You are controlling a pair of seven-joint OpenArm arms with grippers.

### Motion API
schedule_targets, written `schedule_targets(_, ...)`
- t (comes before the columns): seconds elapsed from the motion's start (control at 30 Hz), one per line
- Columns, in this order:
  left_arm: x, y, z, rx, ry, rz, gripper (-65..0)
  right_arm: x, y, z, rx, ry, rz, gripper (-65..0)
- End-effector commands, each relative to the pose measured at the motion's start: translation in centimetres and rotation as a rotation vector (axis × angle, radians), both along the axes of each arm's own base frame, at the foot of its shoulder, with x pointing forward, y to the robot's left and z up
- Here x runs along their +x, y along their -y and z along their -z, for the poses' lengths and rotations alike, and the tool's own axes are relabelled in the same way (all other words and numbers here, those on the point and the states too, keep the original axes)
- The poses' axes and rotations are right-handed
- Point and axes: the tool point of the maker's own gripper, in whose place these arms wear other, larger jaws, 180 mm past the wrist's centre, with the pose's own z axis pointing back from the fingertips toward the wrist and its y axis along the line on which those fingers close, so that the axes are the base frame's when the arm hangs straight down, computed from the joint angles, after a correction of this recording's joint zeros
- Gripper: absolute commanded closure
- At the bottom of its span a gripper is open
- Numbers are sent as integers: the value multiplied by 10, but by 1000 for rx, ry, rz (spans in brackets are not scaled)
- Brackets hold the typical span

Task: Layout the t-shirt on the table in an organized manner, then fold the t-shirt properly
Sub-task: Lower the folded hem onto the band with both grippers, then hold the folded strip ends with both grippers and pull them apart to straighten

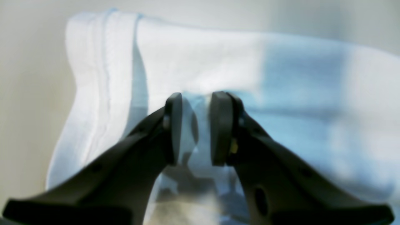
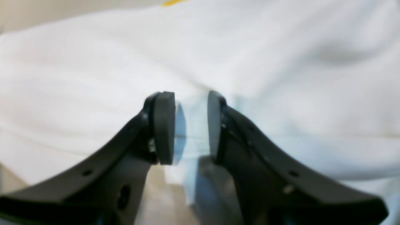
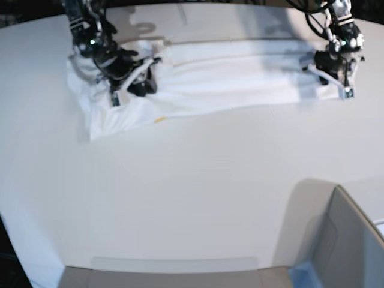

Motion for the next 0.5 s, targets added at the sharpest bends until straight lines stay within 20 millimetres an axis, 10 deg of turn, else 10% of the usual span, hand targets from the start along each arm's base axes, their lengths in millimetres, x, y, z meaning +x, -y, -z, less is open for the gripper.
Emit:
schedule_targets(0.0, -20, -7, 12, 13, -95, -25, -170, 0, 19, 0, -48, 2, 42, -188)
schedule_targets(0.2, -21, -4, 17, 0, -103, -27, -170, 7, 36, -28, -65, 78, 77, -188)
schedule_targets(0.47, -20, -4, 16, 2, -97, -26, -170, 15, 96, 14, -138, -20, 210, -188)
